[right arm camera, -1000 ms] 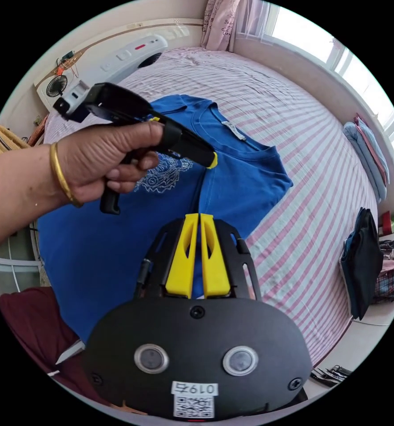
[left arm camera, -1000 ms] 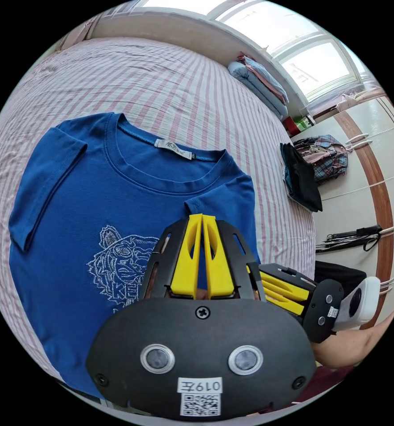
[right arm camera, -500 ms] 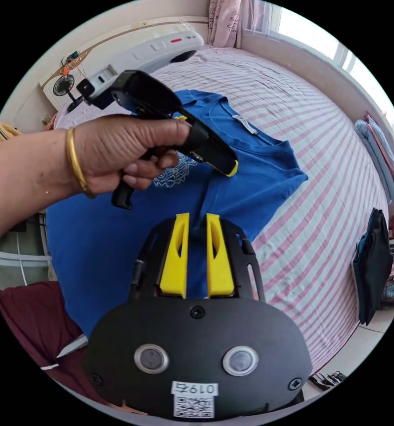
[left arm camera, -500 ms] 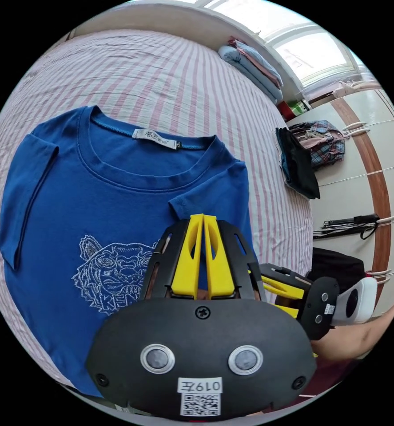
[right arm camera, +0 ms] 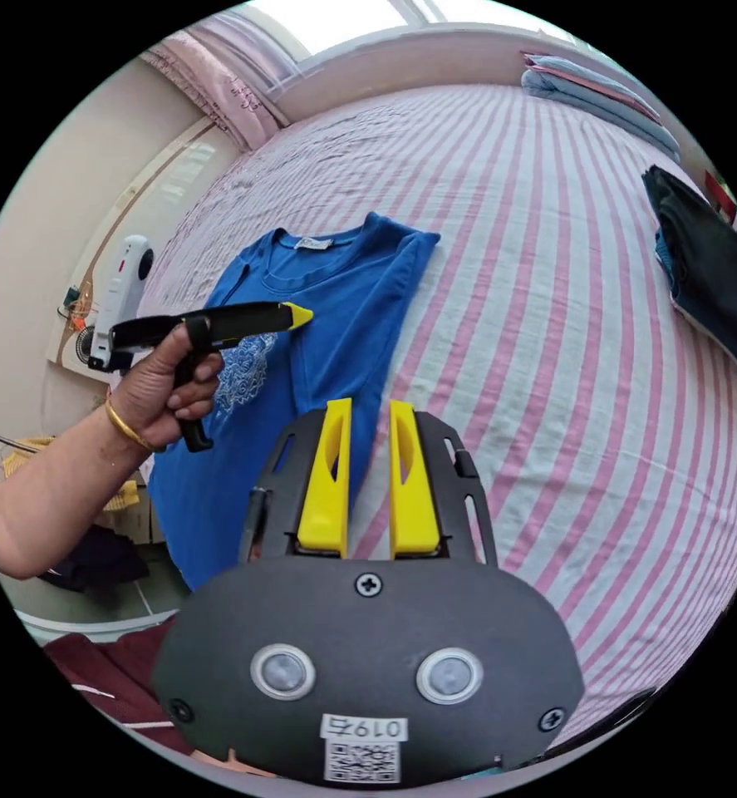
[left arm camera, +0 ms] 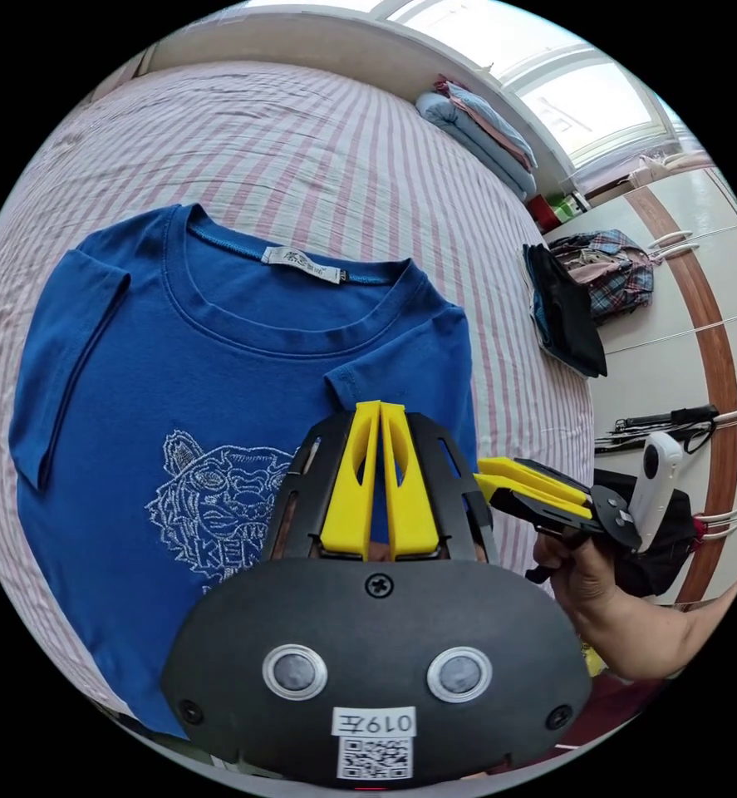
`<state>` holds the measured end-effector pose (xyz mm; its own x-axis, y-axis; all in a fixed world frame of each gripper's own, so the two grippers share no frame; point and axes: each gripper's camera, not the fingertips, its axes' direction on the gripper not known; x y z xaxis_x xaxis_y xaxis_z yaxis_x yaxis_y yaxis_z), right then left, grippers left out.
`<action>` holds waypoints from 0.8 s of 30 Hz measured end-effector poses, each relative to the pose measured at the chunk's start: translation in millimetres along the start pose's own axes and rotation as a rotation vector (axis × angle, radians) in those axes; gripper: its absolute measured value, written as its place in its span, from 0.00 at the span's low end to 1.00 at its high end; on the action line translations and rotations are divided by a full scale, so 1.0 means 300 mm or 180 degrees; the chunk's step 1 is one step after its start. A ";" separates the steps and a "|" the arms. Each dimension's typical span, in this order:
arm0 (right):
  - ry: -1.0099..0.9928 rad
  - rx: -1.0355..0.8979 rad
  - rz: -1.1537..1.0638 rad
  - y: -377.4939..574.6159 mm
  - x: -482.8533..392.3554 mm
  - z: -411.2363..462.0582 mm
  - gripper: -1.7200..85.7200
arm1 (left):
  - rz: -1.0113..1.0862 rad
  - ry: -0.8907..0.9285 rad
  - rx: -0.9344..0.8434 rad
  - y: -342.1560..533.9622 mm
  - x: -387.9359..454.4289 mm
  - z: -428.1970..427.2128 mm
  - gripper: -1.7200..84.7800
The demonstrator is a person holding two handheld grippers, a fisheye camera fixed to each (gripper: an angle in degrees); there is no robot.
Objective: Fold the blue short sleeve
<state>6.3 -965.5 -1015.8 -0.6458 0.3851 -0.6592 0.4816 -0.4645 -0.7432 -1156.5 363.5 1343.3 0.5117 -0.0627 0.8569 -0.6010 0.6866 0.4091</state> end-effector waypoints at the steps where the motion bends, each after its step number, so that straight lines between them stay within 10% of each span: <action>1: -0.0087 0.0036 0.0075 -0.005 0.015 -0.006 0.11 | 0.0027 -0.0015 -0.0023 -0.002 0.003 0.021 0.03; 24: -0.0208 0.0280 0.0053 -0.031 0.179 -0.159 0.07 | 0.0341 0.0152 -0.0004 -0.049 0.191 0.203 0.03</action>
<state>-4.7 -902.5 -1049.6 -0.6767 0.3253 -0.6605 0.4406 -0.5398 -0.7173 -1155.7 305.8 1405.5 0.4732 0.0455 0.8798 -0.6530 0.6885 0.3156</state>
